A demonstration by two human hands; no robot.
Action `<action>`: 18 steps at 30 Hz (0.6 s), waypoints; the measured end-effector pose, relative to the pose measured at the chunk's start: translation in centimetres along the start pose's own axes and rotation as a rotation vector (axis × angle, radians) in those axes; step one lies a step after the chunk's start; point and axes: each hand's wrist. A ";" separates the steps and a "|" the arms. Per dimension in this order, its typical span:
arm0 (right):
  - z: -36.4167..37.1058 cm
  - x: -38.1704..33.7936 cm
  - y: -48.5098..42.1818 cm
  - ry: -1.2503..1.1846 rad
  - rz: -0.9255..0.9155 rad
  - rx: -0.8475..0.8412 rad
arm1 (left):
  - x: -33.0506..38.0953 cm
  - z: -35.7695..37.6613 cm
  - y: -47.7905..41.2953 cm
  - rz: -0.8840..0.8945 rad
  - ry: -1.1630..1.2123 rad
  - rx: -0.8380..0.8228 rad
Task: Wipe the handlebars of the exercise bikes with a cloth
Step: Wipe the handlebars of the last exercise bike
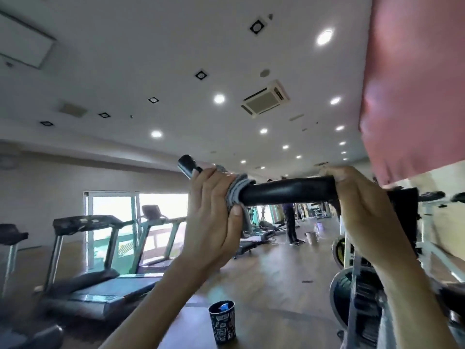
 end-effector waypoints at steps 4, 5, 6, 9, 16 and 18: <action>1.1 -1.7 0.5 0.183 0.024 0.069 | 2.5 0.8 0.1 -0.065 0.004 0.065; 1.5 -2.8 0.8 0.295 -0.073 0.103 | 2.9 0.9 0.1 -0.085 0.008 0.063; 2.3 -4.0 1.2 0.422 -0.211 0.142 | 3.1 0.8 0.1 -0.102 0.020 0.056; 5.3 -5.8 3.0 0.601 -0.537 0.060 | 2.3 0.0 -0.1 -0.102 0.129 0.020; 7.5 -4.5 3.1 0.873 -0.598 0.043 | -3.4 -0.8 0.3 -0.136 0.226 -0.067; 7.5 -5.0 3.3 0.883 -0.591 0.024 | -5.4 -0.8 0.1 -0.075 0.149 -0.098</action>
Point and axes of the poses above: each hand's wrist, its own y-axis away from the middle knuckle, its own z-axis out of the palm, x = y × z, and after that the axes turned 12 degrees about x, right-handed
